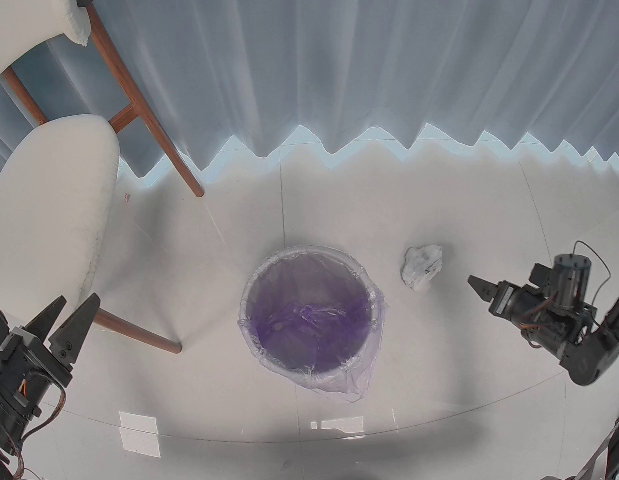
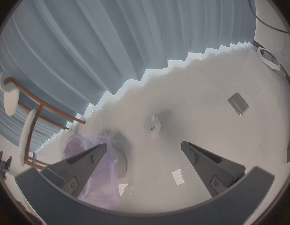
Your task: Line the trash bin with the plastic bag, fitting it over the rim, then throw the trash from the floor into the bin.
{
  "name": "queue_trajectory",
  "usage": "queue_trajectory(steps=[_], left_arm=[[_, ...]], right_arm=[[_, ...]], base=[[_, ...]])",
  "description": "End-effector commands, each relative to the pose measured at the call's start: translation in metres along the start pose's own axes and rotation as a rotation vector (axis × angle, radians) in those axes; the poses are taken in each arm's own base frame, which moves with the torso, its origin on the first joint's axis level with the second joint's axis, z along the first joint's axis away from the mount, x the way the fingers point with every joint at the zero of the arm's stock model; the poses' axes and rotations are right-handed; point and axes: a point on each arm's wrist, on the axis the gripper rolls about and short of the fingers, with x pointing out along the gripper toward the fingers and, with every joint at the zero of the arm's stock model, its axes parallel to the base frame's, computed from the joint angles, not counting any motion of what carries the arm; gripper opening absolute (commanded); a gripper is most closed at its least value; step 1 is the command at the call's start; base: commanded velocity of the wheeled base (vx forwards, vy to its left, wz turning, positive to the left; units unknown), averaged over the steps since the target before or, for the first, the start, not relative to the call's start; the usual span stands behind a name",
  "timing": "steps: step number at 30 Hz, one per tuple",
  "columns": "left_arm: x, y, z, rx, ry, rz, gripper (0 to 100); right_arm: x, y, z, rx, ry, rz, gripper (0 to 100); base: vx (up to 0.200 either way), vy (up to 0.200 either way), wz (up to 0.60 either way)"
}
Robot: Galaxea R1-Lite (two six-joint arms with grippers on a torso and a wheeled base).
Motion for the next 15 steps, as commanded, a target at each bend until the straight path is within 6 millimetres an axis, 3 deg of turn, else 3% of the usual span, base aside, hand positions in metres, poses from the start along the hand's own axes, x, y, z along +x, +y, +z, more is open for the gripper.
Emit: queue_trajectory(steps=[1, 2, 4, 9, 11, 15], left_arm=[[-0.024, 0.010, 0.003, 0.096, -0.065, 0.127, 100], [-0.028, 0.012, 0.005, 0.101, -0.090, 0.159, 100], [-0.032, 0.012, 0.006, 0.108, -0.116, 0.181, 100], [-0.043, 0.012, 0.007, 0.140, -0.150, 0.213, 100], [-0.058, 0.011, 0.002, 0.164, -0.156, 0.234, 100], [-0.083, 0.009, -0.013, 0.197, -0.133, 0.242, 100]], right_arm=[[0.104, -0.020, -0.026, 0.008, 0.070, -0.084, 100], [0.125, -0.022, -0.028, 0.007, 0.075, -0.089, 100], [0.147, -0.025, -0.024, 0.011, 0.078, -0.102, 100], [0.183, -0.028, -0.014, 0.019, 0.094, -0.125, 100], [0.207, -0.031, -0.011, 0.021, 0.108, -0.140, 100], [0.231, -0.035, -0.018, 0.017, 0.126, -0.148, 100]], base=[[0.000, 0.000, 0.00], [0.000, 0.000, 0.00], [0.000, 0.000, 0.00], [0.000, 0.000, 0.00], [0.000, 0.000, 0.00], [0.000, 0.000, 0.00]])
